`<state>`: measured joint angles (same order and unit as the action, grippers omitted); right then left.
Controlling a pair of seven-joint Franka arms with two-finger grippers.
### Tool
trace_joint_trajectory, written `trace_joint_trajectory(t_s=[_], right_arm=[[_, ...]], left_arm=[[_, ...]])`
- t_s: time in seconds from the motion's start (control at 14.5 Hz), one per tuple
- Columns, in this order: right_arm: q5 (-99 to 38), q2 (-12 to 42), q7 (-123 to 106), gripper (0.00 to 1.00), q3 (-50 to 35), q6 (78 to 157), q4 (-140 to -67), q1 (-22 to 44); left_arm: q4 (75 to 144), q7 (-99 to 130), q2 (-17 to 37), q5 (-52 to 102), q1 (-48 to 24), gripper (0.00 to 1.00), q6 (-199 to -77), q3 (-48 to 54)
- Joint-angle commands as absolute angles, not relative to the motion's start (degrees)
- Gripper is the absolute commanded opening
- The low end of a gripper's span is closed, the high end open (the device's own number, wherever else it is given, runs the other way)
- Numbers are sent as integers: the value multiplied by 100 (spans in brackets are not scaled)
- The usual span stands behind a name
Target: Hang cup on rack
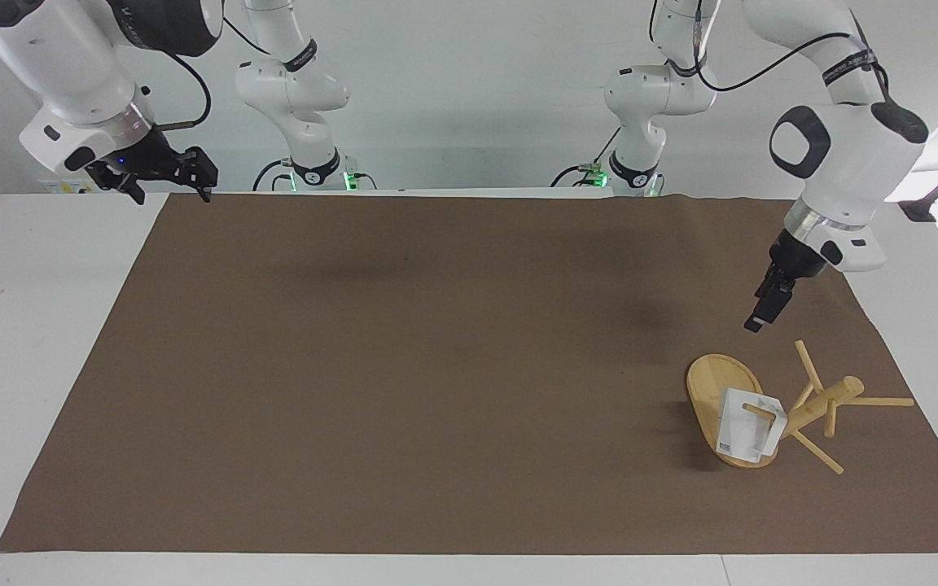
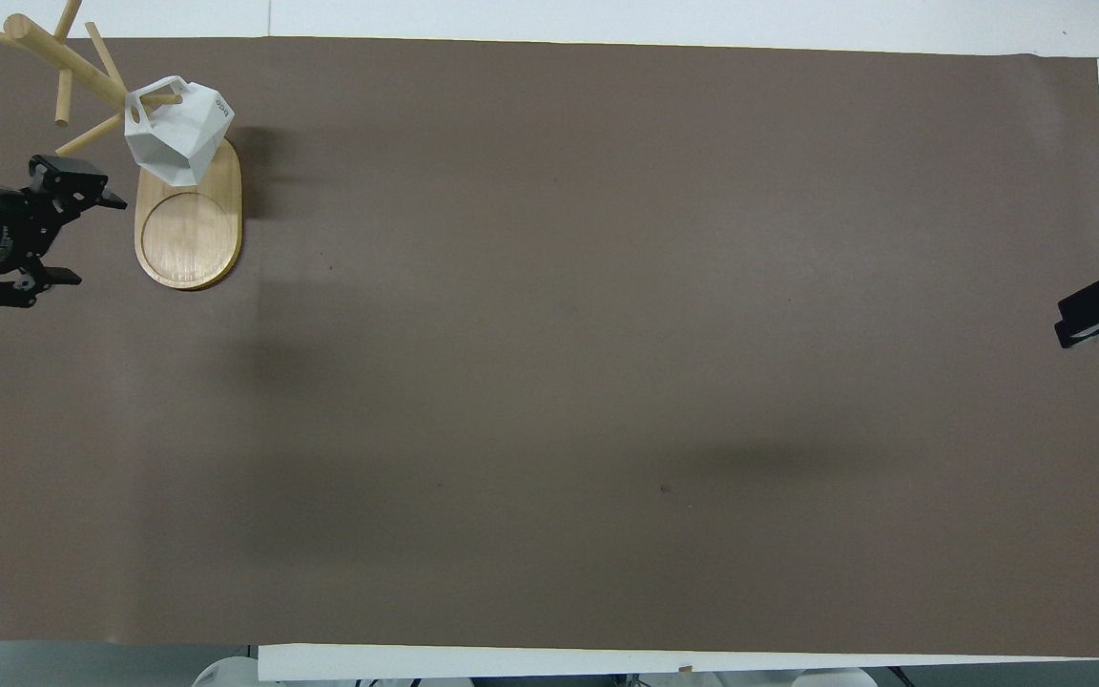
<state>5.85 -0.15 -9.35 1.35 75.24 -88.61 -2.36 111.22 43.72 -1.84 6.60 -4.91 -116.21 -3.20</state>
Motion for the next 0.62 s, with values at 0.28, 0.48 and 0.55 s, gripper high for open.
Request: trace_joint_trajectory(t_s=[0.28,0.48,0.55], right_arm=[[545,-88,-599,100,105,7672,-9017,-351],[457,-167,-860,100,114,7682,-9210,-466],[457,-184,-931,100,114,7716,-9246,-457]], left_arm=[[9406,2036,-88,53,-440,99,-8897,-308],[9115,128,-79,44,-370,100,-8377,-316],[9053,-155,-88,35,-352,100,-8298,-316]])
